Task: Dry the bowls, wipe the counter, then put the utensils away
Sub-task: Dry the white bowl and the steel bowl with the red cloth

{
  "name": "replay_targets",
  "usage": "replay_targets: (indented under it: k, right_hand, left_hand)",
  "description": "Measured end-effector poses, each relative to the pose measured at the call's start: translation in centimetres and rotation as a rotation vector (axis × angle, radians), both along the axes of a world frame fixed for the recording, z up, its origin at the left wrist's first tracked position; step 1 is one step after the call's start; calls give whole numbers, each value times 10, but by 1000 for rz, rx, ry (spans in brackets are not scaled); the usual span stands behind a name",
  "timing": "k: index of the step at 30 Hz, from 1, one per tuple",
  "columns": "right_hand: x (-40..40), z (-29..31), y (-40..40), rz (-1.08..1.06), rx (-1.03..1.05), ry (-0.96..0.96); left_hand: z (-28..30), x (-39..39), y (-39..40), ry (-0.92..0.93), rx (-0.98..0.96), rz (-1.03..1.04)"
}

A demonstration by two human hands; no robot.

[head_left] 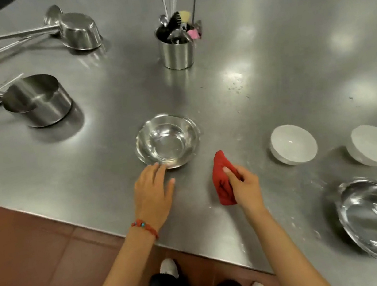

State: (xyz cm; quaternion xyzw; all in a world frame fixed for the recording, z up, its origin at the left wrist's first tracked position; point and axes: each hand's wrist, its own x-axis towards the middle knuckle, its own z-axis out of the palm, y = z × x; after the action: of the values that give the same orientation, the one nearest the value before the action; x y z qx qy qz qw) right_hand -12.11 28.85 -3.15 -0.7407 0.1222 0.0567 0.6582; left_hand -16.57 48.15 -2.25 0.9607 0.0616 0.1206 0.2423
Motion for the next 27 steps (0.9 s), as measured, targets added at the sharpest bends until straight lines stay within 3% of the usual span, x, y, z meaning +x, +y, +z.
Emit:
replay_targets:
  k: [7, 12, 17, 23, 27]
  right_hand:
    - [31, 8, 67, -37, -50, -24]
    - [62, 8, 90, 0, -172, -43]
    - [99, -1, 108, 207, -554, -113]
    - [114, -16, 135, 462, -1036, -50]
    - [106, -26, 152, 549, -838, -80]
  left_hand:
    - [-12, 44, 70, -22, -106, 24]
    - [-30, 78, 78, 111, -454, 179]
    - [-39, 107, 76, 157, -698, 391]
    - [-46, 127, 78, 149, -701, 495]
    - [-50, 130, 73, 147, -705, 426]
